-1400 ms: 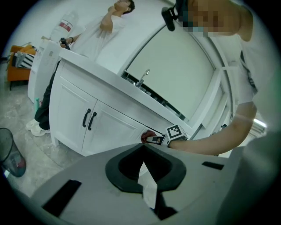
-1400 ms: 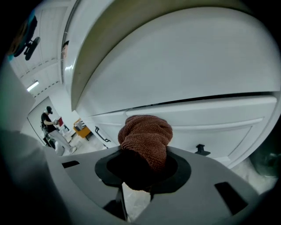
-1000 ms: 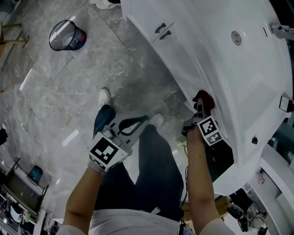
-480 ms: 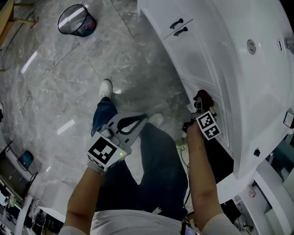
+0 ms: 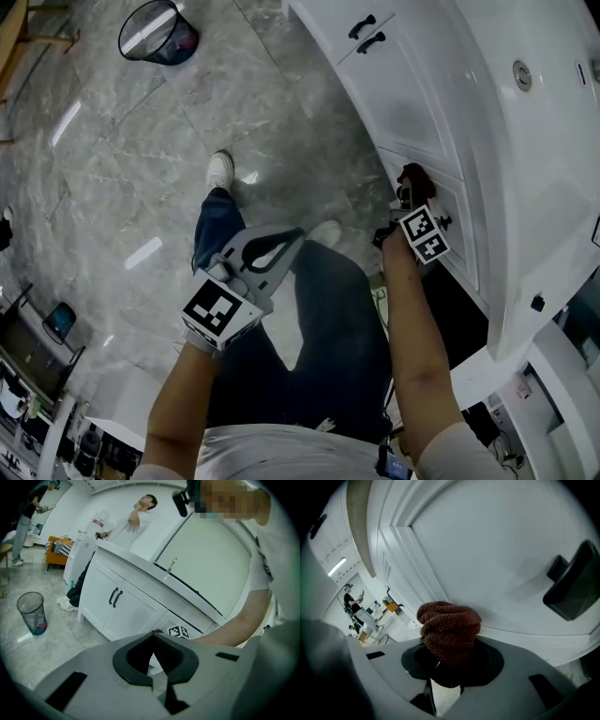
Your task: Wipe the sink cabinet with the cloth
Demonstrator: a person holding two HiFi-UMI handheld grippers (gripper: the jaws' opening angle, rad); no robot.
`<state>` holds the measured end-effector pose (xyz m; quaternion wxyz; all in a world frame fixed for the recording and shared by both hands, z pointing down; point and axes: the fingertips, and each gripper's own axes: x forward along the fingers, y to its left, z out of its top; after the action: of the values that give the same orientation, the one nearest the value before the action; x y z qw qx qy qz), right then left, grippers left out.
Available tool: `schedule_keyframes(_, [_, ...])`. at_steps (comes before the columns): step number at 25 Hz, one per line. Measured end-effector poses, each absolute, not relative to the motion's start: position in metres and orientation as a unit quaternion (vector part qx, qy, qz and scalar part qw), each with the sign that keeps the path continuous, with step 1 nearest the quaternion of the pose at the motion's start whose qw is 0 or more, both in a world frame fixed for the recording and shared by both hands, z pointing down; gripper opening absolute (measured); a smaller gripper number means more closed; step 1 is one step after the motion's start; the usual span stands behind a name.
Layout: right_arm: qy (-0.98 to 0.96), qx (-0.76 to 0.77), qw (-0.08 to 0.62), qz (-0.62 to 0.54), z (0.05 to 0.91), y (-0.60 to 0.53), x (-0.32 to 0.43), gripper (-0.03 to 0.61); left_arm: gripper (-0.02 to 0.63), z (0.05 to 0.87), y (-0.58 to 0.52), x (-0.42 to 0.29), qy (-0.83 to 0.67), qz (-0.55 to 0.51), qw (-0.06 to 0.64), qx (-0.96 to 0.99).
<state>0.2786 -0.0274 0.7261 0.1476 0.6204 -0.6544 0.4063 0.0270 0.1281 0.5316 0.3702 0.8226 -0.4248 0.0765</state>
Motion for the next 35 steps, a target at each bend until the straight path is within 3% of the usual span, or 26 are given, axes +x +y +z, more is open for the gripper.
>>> schedule_keyframes(13, [-0.680,0.596,0.163,0.395,0.732,-0.001,0.308,0.127,0.011,0.527,0.126,0.048,-0.406,0.085,0.365,0.834])
schedule_keyframes(35, [-0.632,0.629,0.197,0.408,0.727,0.087,0.427,0.127,0.011,0.522,0.129,0.130,-0.354,0.082,0.353,0.862])
